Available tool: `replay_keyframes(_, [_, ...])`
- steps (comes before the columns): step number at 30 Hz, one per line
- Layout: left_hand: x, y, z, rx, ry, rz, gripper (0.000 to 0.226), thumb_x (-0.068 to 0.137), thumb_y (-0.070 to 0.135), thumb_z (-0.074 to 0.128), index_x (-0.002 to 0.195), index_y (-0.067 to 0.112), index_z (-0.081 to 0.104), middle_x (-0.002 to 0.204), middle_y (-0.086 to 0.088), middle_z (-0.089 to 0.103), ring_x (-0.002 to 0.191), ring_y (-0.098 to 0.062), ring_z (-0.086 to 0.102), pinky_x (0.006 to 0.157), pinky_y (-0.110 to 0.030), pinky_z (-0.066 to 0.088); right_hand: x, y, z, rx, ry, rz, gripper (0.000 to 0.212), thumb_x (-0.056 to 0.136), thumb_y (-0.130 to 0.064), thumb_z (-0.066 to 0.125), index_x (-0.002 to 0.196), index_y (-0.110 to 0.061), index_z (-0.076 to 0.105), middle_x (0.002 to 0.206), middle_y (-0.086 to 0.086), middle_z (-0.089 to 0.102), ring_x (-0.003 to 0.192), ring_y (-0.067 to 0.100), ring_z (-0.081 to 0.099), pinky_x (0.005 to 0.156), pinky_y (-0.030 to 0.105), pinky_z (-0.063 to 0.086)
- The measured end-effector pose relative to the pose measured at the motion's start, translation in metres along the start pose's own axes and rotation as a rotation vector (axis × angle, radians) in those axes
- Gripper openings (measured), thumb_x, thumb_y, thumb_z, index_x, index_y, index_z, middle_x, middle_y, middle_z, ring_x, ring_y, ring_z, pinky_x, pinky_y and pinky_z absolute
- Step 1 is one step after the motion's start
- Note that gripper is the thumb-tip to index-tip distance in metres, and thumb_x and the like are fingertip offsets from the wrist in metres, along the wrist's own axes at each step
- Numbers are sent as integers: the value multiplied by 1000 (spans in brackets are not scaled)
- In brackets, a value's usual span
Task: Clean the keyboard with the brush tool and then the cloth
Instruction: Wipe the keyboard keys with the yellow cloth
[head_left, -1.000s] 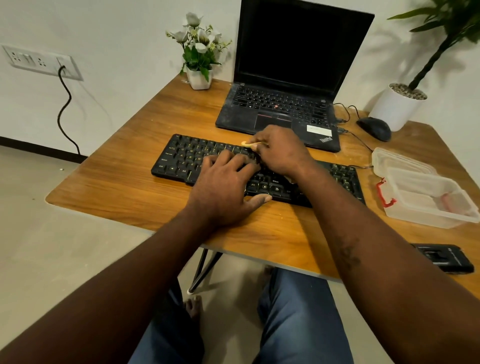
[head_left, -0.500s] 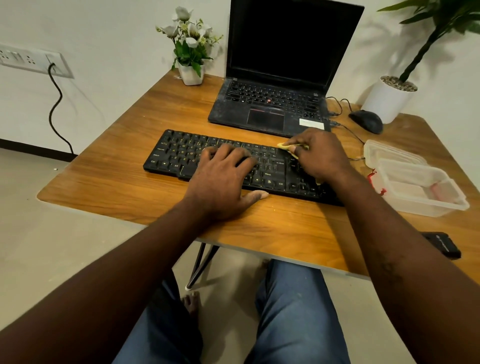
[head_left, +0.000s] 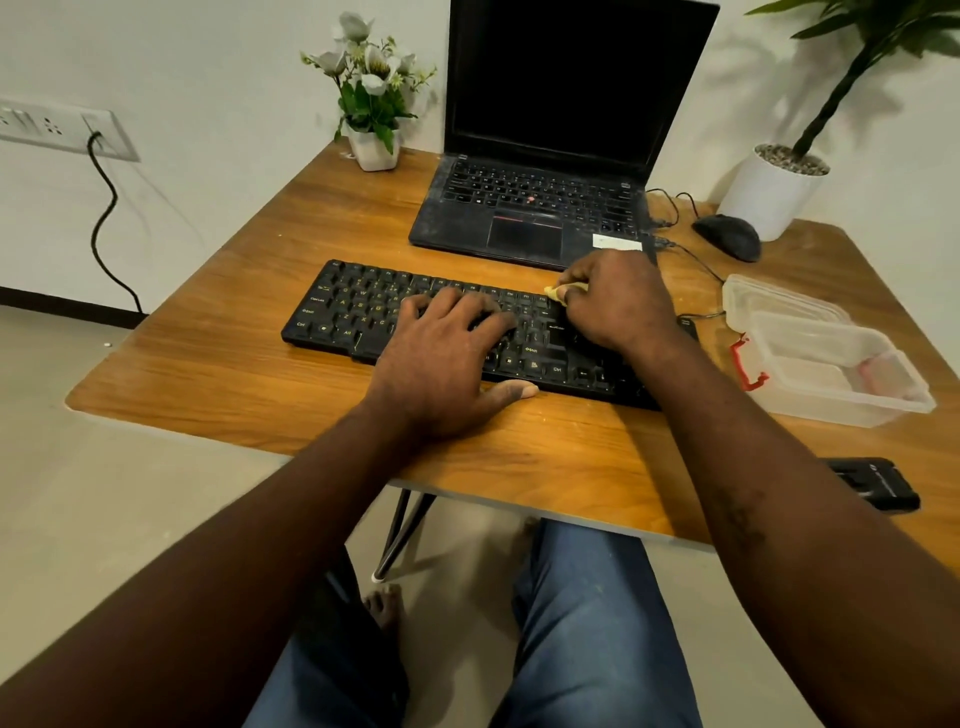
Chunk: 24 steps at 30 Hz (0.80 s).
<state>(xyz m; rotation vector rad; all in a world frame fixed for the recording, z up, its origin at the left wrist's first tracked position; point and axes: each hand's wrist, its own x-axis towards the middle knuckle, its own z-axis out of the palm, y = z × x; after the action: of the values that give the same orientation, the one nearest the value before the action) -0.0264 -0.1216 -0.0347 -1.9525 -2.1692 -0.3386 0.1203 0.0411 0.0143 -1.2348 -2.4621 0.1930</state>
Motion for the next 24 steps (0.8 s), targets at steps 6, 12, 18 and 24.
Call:
replay_keyframes(6, [1, 0, -1, -17, -9, -6, 82, 87, 87, 36, 152, 36, 38, 152, 5, 42, 140, -21, 35, 115, -53, 24, -8, 15, -5, 41, -43, -44, 15, 93, -31, 73, 107, -32, 80, 111, -10, 73, 99, 11, 63, 81, 32, 53])
replay_keyframes(12, [-2, 2, -2, -26, 1, -25, 81, 87, 87, 36, 150, 37, 39, 152, 6, 43, 141, -21, 34, 115, -52, 22, -7, 5, -1, 28, -16, -65, 14, 93, -26, 72, 103, -26, 81, 107, -5, 75, 96, 13, 64, 82, 32, 53])
replay_keyframes(18, [-2, 3, -5, -35, -5, -26, 80, 87, 86, 37, 150, 37, 41, 151, 6, 44, 141, -20, 34, 116, -52, 23, -2, 17, -7, 56, -21, 34, 14, 93, -25, 72, 104, -28, 80, 104, -4, 75, 92, 12, 63, 77, 30, 54])
replay_keyframes(24, [-3, 3, -6, -36, -5, -38, 81, 87, 87, 37, 150, 37, 42, 152, 7, 44, 141, -20, 34, 115, -51, 22, -4, 25, -13, 35, -89, -25, 16, 94, -28, 74, 108, -29, 80, 106, -7, 75, 94, 11, 64, 76, 29, 49])
